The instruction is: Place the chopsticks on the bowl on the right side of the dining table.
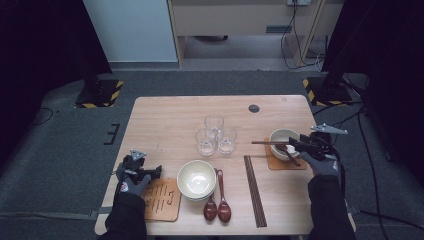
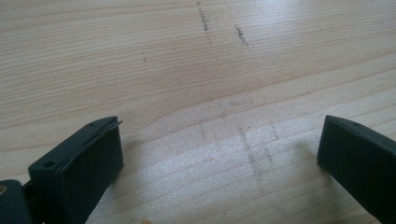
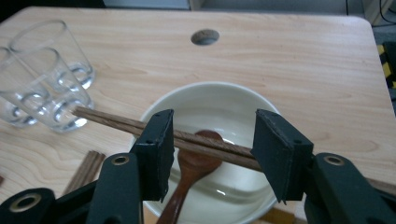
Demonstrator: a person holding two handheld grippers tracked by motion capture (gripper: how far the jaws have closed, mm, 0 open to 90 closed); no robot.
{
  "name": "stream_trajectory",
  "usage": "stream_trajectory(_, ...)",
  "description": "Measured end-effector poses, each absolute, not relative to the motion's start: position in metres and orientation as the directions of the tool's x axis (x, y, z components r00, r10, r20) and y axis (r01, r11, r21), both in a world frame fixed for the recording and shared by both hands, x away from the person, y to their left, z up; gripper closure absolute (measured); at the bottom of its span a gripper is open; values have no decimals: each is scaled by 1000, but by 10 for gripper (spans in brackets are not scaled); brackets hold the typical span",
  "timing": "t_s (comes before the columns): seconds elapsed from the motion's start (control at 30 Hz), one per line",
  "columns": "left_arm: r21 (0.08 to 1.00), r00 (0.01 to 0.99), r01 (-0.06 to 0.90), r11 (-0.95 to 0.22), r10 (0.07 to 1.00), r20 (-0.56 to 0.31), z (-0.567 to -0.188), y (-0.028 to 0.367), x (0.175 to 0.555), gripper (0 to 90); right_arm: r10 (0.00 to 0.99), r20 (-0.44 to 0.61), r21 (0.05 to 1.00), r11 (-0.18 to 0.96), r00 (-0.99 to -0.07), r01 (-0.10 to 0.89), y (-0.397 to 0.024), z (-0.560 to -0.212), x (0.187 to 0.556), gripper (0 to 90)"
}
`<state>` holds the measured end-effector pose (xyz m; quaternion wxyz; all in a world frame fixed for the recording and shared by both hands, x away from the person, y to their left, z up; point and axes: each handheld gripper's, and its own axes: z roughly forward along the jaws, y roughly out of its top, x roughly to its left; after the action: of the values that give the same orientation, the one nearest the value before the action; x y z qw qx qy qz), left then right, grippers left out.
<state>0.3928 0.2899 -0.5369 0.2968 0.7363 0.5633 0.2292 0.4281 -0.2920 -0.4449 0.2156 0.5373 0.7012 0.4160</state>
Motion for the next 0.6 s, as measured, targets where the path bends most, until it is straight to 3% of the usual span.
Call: stream_trajectory(0.6, 695, 260, 693, -189, 965, 3, -537, 290, 393, 0, 891, 163, 869, 75, -424, 489, -277, -404, 417, 431)
